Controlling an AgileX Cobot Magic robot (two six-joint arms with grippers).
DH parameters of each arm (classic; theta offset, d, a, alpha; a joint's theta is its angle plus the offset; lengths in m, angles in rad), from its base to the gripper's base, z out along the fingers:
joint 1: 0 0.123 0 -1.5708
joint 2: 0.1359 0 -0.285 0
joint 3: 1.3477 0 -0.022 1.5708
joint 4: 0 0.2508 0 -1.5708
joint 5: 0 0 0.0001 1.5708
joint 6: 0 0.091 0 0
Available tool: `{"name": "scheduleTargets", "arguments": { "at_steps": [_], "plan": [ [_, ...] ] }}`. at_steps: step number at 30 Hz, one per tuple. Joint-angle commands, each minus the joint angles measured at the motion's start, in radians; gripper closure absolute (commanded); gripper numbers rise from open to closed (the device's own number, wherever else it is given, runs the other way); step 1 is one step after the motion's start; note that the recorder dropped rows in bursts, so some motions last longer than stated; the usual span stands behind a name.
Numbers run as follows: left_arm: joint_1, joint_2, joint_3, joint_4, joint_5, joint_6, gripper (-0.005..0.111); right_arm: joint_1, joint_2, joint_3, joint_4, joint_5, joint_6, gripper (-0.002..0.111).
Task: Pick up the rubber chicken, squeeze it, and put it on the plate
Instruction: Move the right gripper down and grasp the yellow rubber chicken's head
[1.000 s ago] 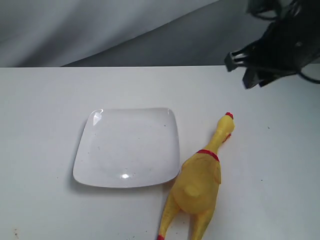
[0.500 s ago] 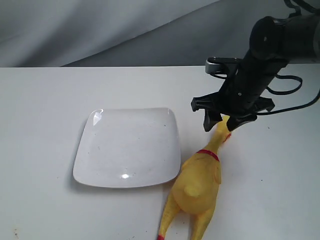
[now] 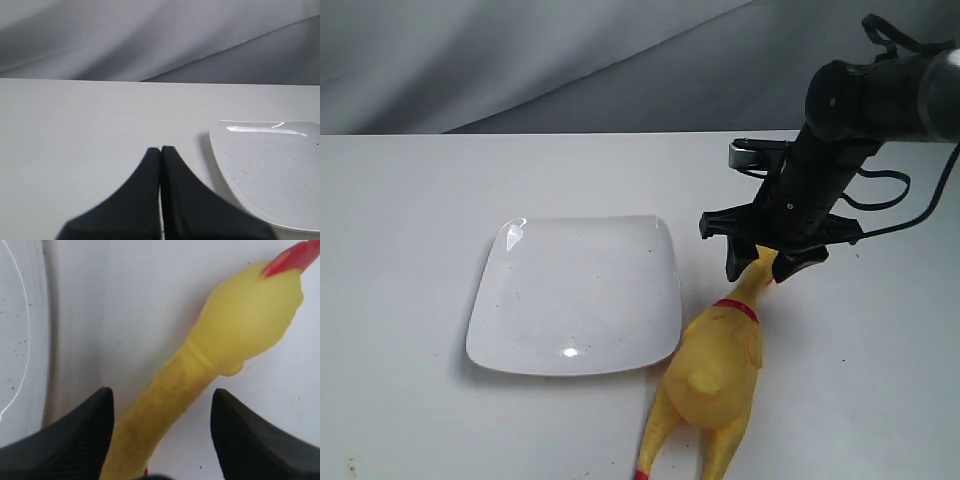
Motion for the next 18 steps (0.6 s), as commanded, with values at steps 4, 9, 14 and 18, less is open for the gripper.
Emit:
{"name": "scheduleTargets", "arguments": {
  "at_steps": [4, 9, 14, 18],
  "plan": [
    [0.002, -0.003, 0.005, -0.002, -0.001, -0.006, 0.106, 0.003, 0.048, -0.006, 0.005, -0.029, 0.019, 0.056],
    [0.002, -0.003, 0.005, -0.002, -0.001, -0.006, 0.106, 0.003, 0.046, -0.006, -0.009, -0.037, 0.019, 0.083],
    [0.002, -0.003, 0.005, -0.002, -0.001, -0.006, 0.106, 0.003, 0.044, -0.006, -0.052, -0.041, 0.019, 0.108],
    [0.002, -0.003, 0.005, -0.002, -0.001, -0.006, 0.106, 0.003, 0.008, -0.006, -0.052, -0.064, 0.017, 0.108]
  ]
}}
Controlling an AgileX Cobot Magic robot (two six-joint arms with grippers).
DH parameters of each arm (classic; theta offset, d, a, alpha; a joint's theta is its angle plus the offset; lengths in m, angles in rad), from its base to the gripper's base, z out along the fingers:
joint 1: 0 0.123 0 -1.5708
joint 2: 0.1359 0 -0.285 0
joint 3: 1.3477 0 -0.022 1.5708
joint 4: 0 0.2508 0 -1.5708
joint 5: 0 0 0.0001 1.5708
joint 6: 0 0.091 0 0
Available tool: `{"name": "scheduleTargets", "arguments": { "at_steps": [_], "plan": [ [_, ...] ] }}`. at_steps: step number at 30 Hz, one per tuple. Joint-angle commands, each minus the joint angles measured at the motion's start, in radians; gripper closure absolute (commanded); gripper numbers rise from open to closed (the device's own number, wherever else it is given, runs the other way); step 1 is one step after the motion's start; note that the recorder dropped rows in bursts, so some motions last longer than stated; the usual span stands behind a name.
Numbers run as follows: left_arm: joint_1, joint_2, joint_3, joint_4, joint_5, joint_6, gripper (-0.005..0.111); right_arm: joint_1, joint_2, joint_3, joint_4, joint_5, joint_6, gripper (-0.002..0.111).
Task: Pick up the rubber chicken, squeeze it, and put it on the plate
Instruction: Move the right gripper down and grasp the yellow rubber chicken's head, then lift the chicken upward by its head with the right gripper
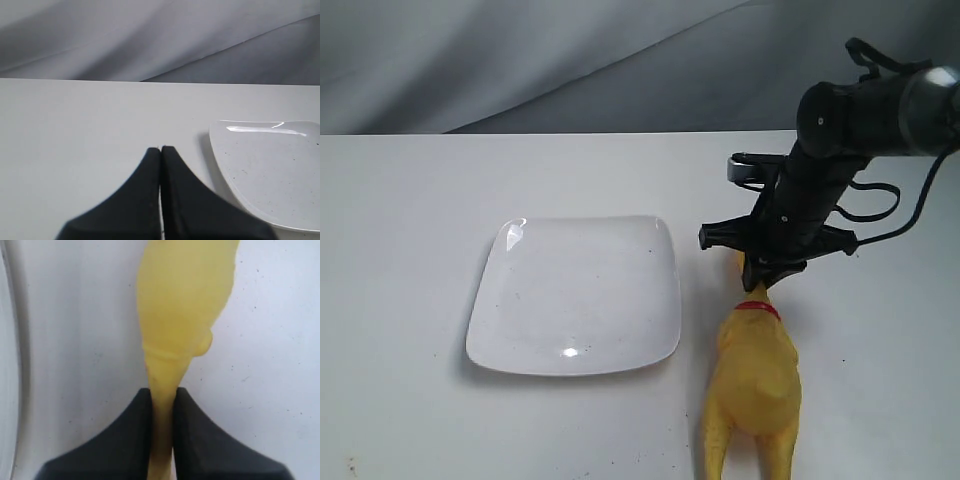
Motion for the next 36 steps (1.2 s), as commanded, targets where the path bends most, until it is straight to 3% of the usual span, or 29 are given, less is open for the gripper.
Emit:
{"name": "scheduleTargets", "arguments": {
  "at_steps": [1, 9, 19, 28, 32, 36],
  "plan": [
    [0.002, -0.003, 0.005, -0.002, -0.001, -0.006, 0.106, 0.003, -0.057, -0.006, -0.027, -0.039, -0.011, 0.108],
    [0.002, -0.003, 0.005, -0.002, -0.001, -0.006, 0.106, 0.003, -0.350, -0.006, 0.061, -0.078, -0.200, 0.108],
    [0.002, -0.003, 0.005, -0.002, -0.001, -0.006, 0.106, 0.005, -0.659, -0.006, 0.558, -0.065, -0.774, 0.108],
    [0.002, -0.003, 0.005, -0.002, -0.001, -0.006, 0.106, 0.009, -0.712, 0.011, 0.772, 0.118, -1.011, 0.108],
    [0.002, -0.003, 0.005, 0.014, -0.026, 0.011, 0.106, 0.064, -0.710, 0.073, 0.835, 0.108, -1.137, 0.108],
    [0.002, -0.003, 0.005, 0.031, -0.143, 0.018, 0.106, 0.146, -0.710, 0.127, 0.834, 0.030, -1.204, 0.108]
  ]
}}
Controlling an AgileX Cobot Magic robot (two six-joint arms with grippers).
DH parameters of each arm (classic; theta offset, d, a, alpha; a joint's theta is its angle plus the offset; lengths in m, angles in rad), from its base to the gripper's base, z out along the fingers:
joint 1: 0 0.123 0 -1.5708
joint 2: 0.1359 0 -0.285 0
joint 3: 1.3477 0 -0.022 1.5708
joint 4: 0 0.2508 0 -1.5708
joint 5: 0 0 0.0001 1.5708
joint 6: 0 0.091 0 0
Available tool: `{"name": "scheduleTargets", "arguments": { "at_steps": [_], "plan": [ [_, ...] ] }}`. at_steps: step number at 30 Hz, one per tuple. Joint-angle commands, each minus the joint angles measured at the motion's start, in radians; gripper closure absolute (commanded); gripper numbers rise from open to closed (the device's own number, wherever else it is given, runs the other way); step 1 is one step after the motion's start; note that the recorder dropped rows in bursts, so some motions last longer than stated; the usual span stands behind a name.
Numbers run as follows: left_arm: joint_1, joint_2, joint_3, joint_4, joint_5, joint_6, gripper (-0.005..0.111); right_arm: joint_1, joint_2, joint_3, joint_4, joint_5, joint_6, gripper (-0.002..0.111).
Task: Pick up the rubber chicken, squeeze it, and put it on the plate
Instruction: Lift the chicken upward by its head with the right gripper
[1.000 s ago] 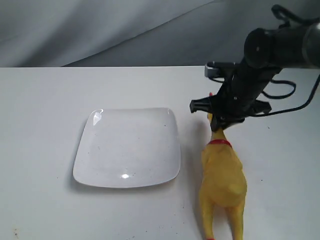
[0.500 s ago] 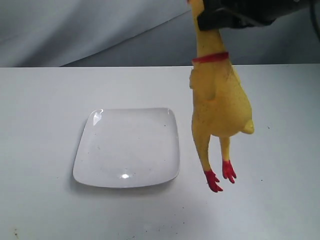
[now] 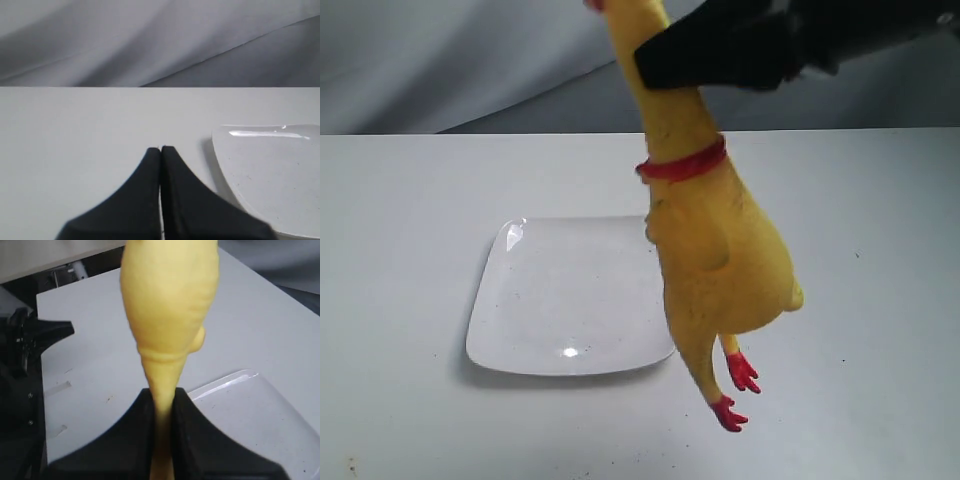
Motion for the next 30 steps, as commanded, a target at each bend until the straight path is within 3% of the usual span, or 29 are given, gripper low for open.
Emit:
{"name": "scheduleTargets", "arguments": {
  "at_steps": [1, 11, 14, 23, 26, 28, 30],
  "plan": [
    [0.002, -0.003, 0.005, 0.012, -0.142, 0.010, 0.106, 0.065, -0.006, 0.037, 0.036, -0.074, -0.070, 0.108],
    [0.002, -0.003, 0.005, 0.012, -0.196, 0.010, 0.106, 0.075, -0.006, 0.035, 0.085, -0.061, -0.070, 0.108],
    [0.002, -0.003, 0.005, 0.012, -0.270, 0.008, 0.106, 0.075, -0.006, 0.035, 0.085, -0.061, -0.070, 0.108],
    [0.000, -0.003, 0.005, 0.000, -0.435, -0.352, 0.106, 0.075, -0.006, 0.035, 0.077, -0.080, -0.070, 0.108],
    [0.000, -0.003, 0.005, 0.120, -0.525, -0.548, 0.096, 0.075, -0.006, 0.035, 0.077, -0.080, -0.070, 0.108],
    [0.000, 0.022, 0.005, 0.369, -0.592, -0.763, 0.080, 0.075, -0.006, 0.035, 0.077, -0.080, -0.070, 0.108],
    [0.000, 0.079, 0.005, 0.633, -0.701, -0.959, 0.054, 0.075, -0.006, 0.035, 0.077, -0.080, -0.070, 0.108]
  ]
}}
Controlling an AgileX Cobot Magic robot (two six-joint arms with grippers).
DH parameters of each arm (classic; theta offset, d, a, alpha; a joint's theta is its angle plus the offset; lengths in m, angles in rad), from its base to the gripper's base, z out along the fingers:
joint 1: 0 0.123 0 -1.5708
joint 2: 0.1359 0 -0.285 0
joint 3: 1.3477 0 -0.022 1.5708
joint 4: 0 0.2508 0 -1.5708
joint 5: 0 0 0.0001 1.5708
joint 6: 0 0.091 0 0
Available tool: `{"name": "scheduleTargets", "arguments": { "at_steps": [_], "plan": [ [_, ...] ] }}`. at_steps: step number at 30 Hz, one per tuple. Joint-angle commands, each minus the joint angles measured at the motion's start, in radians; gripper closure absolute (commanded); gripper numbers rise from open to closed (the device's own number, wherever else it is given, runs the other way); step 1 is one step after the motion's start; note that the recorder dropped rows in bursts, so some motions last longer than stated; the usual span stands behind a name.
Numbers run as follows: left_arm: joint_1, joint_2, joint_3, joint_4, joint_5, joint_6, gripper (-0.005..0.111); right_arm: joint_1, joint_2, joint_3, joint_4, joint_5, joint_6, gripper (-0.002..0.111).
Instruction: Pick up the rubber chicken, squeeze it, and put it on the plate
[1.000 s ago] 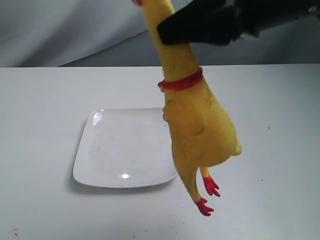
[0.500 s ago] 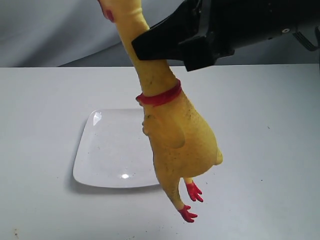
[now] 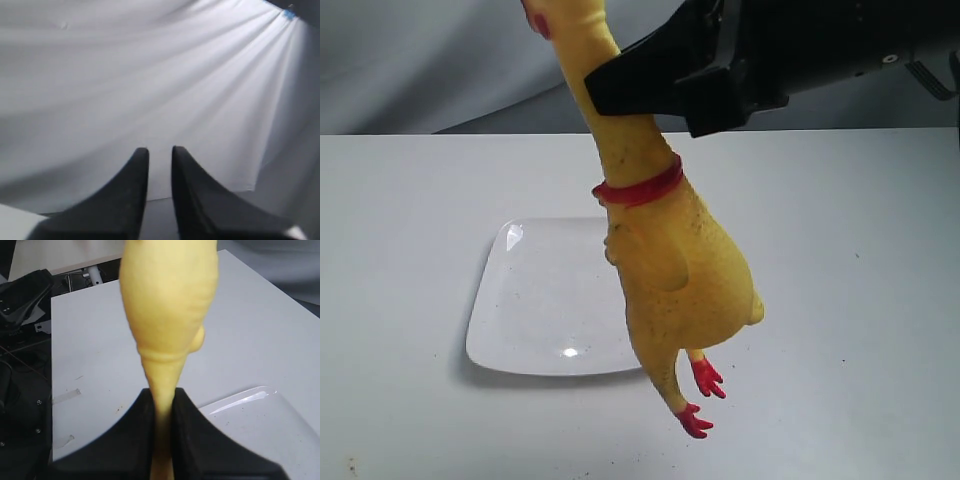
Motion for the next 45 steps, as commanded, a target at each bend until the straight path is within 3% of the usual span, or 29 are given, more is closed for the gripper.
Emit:
{"name": "scheduleTargets", "arguments": {
  "at_steps": [1, 3, 4, 7, 10, 23, 28, 29, 31, 33, 35, 42, 45],
  "plan": [
    [0.000, 0.110, 0.005, 0.526, -0.257, -0.442, 0.040, 0.003, -0.008, -0.001, 0.021, -0.010, -0.011, 0.108],
    [0.000, 0.187, 0.005, 0.618, -0.332, -0.528, 0.025, 0.003, -0.008, -0.001, 0.022, -0.013, -0.011, 0.108],
    [0.000, 0.234, -0.001, 0.661, -0.347, -0.562, 0.022, 0.003, -0.008, -0.001, 0.022, -0.014, -0.011, 0.108],
    [0.000, 0.375, -0.061, 0.787, -0.425, -0.596, 0.024, 0.003, -0.008, -0.001, 0.022, -0.015, -0.011, 0.108],
    [0.000, 0.532, -0.128, 0.874, -0.590, -0.644, 0.027, 0.003, -0.008, -0.001, 0.022, -0.033, -0.011, 0.108],
    [-0.006, 1.088, -0.309, 1.010, -0.945, -0.597, 0.027, 0.003, -0.008, -0.001, 0.022, -0.051, -0.007, 0.108],
    [-0.141, 1.177, -0.315, 0.996, -0.945, -0.416, 0.027, 0.003, -0.008, -0.001, 0.022, -0.045, -0.007, 0.108],
    [-0.203, 1.202, -0.315, 0.955, -0.943, -0.287, 0.027, 0.003, -0.008, -0.001, 0.022, -0.045, 0.002, 0.108],
    [-0.289, 1.234, -0.315, 0.807, -0.891, -0.203, 0.027, 0.003, -0.008, -0.001, 0.022, -0.045, 0.028, 0.108],
    [-0.350, 1.262, -0.315, 0.650, -0.825, -0.126, 0.027, 0.003, -0.008, -0.001, 0.022, -0.043, 0.035, 0.108],
    [-0.400, 1.291, -0.316, 0.619, -0.851, -0.060, 0.027, 0.003, -0.008, -0.001, 0.022, -0.043, 0.035, 0.108],
    [-0.499, 1.407, -0.409, 0.619, -0.792, -0.092, 0.027, 0.003, -0.008, -0.001, 0.022, -0.043, 0.043, 0.108],
    [-0.499, 1.432, -0.409, 0.621, -0.772, -0.092, 0.041, 0.003, -0.008, -0.001, 0.022, -0.043, 0.043, 0.108]
  ]
}}
